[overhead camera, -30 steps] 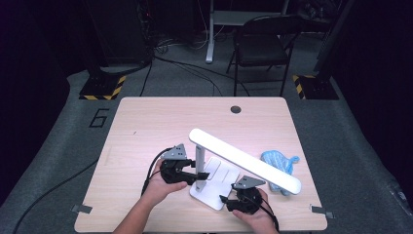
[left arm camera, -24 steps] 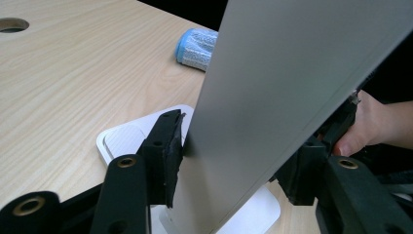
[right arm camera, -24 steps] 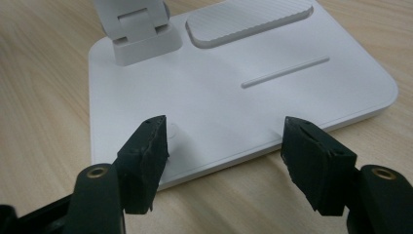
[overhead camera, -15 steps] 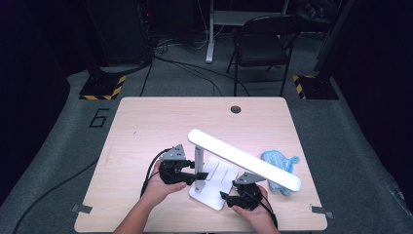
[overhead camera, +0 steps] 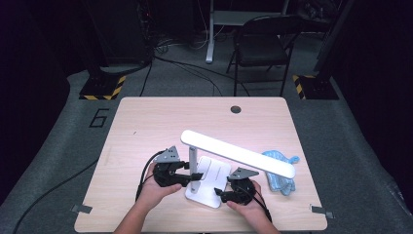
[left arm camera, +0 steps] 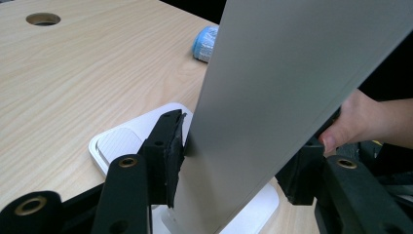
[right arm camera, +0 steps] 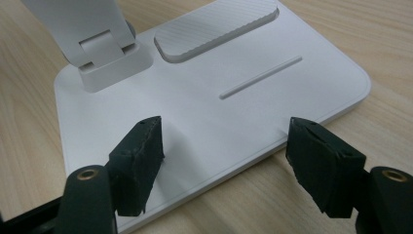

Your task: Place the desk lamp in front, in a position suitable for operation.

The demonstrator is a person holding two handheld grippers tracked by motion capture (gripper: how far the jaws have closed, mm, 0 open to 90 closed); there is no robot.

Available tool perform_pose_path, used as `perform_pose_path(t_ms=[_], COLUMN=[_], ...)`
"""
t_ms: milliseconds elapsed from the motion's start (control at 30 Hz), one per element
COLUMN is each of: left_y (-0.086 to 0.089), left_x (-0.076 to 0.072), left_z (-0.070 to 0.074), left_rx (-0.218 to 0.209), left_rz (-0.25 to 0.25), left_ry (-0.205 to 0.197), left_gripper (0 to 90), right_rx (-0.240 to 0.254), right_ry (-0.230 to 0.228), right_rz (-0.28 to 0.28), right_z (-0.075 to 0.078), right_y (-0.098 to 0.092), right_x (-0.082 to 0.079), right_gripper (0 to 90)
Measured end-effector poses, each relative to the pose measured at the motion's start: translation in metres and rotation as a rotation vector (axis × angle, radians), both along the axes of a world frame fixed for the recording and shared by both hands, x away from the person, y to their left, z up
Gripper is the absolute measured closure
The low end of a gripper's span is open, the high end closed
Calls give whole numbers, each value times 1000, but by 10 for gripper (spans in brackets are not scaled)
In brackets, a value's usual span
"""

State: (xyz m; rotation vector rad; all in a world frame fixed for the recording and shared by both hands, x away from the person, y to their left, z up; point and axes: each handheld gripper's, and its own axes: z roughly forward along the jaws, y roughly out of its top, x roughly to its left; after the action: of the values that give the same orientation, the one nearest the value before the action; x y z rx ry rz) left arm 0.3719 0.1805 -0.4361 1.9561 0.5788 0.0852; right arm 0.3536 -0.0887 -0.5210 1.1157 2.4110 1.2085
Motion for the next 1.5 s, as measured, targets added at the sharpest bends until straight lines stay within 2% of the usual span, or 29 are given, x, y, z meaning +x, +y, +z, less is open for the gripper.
perform_pose_path(t_ms=[67,133,200,233,300,533,833,1067,1100,1233,1267,1300,1367,1500], left_y=[2,3,4,4,2,-4,-10,-11,-12,-11,-11,-11,-11,-10], left_x=[-1,-1,-1,-1,0,8,13,13,13,12,12,11,10,8], left_z=[0,-1,-1,-1,-1,-1,-1,0,0,-1,-1,0,0,0], left_rx=[2,2,6,6,1,-2,-14,-20,-21,-23,-23,-15,-13,-5], left_rz=[3,-1,3,4,11,9,-18,-28,-26,-35,-41,-59,-65,-55], left_ry=[2,9,5,5,2,0,9,10,12,17,19,12,9,-3], left_gripper=[489,483,470,466,456,418,407,409,415,424,425,430,432,433], right_rx=[-9,-26,-25,-39,-35,-39,-38,-104,-117,-95,-85,-87,-87,-62], right_ry=[2,-17,-7,-23,-11,-16,-1,-12,-29,-23,-4,0,3,14], right_rz=[-5,9,3,20,20,63,55,93,86,89,88,89,87,47], right_z=[1,1,2,2,2,2,2,0,-1,0,0,0,0,0], right_y=[3,4,5,6,8,9,11,14,16,15,15,13,12,7], right_x=[0,-1,-3,-5,-9,-24,-40,-45,-46,-43,-43,-40,-39,-32], right_gripper=[280,279,273,268,267,259,254,249,250,241,241,245,250,276])
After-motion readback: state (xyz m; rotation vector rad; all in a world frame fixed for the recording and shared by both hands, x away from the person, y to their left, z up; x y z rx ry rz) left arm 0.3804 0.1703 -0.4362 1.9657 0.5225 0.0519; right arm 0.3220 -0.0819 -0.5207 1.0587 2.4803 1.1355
